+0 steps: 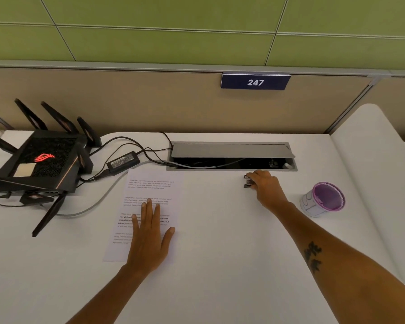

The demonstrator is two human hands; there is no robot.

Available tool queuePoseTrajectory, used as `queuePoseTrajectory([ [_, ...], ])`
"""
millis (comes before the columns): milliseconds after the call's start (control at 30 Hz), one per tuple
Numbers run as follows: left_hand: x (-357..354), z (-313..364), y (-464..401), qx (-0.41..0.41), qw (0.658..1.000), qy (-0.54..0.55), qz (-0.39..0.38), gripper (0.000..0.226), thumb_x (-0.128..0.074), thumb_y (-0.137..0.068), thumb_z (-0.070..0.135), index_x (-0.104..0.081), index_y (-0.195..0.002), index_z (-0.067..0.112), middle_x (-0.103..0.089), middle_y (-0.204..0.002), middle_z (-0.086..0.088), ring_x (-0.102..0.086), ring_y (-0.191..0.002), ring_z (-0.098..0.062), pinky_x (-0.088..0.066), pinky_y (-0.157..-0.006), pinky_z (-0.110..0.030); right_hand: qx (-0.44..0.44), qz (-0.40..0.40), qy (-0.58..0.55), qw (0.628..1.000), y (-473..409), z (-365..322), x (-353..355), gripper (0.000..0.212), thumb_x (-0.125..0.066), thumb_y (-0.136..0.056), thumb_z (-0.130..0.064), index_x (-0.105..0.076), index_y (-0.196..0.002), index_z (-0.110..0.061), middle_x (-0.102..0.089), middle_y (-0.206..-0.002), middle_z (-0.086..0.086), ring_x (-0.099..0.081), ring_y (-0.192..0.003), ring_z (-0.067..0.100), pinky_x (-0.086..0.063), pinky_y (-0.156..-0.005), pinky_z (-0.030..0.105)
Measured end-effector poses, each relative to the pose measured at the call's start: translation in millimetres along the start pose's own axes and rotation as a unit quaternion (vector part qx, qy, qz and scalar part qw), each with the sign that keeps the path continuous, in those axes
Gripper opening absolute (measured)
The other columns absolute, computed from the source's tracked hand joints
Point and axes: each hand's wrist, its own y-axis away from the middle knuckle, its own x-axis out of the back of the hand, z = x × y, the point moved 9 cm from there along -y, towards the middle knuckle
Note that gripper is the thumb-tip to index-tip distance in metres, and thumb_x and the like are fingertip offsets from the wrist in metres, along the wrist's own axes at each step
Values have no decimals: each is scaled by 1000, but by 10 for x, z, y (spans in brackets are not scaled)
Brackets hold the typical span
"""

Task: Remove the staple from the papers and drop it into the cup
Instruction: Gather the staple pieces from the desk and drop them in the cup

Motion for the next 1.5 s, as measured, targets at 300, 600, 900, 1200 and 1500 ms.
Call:
queuePoseTrajectory([
  [300,-150,314,-25,2,1000,-3,-23,86,-20,-101,67,-2,-167,15,14,-175,-5,12,-162,-23,-3,-130,-60,-22,8,-54,998,161,34,23,61,-73,-93,-17,-49,-149,-14,-54,-148,11,-49,-136,32,-41,-112,48],
  [600,-328,874,51,-34,998,-17,-52,84,-19,-102,64,-2,-167,14,18,-174,-6,17,-161,-22,-1,-131,-57,19,26,-66,997,839,235,189,39,-51,-106,-24,-56,-142,-14,-57,-145,7,-50,-135,26,-44,-112,43],
  [900,-601,1533,289,-84,993,2,-89,83,-19,-102,64,-2,-166,14,19,-174,-6,20,-160,-21,3,-131,-53,-1,-9,-66,998,1548,831,333,33,-50,-106,-15,-63,-135,-10,-62,-137,6,-56,-128,24,-48,-111,37],
  [1200,-888,2027,655,-91,988,-7,-126,85,-14,-101,67,1,-166,14,21,-173,-6,24,-159,-19,7,-131,-51,-31,-57,-76,995,2222,981,224,48,-42,-109,-27,-43,-154,-7,-43,-157,6,-40,-145,22,-29,-121,28],
  [1500,-917,2109,1040,-95,988,-15,-124,83,-24,-104,64,6,-166,18,23,-173,-3,22,-160,-20,8,-129,-51,-95,29,-61,993,2377,1382,422,70,-47,-103,-49,-37,-155,-3,-41,-159,14,-37,-147,29,-34,-123,41],
])
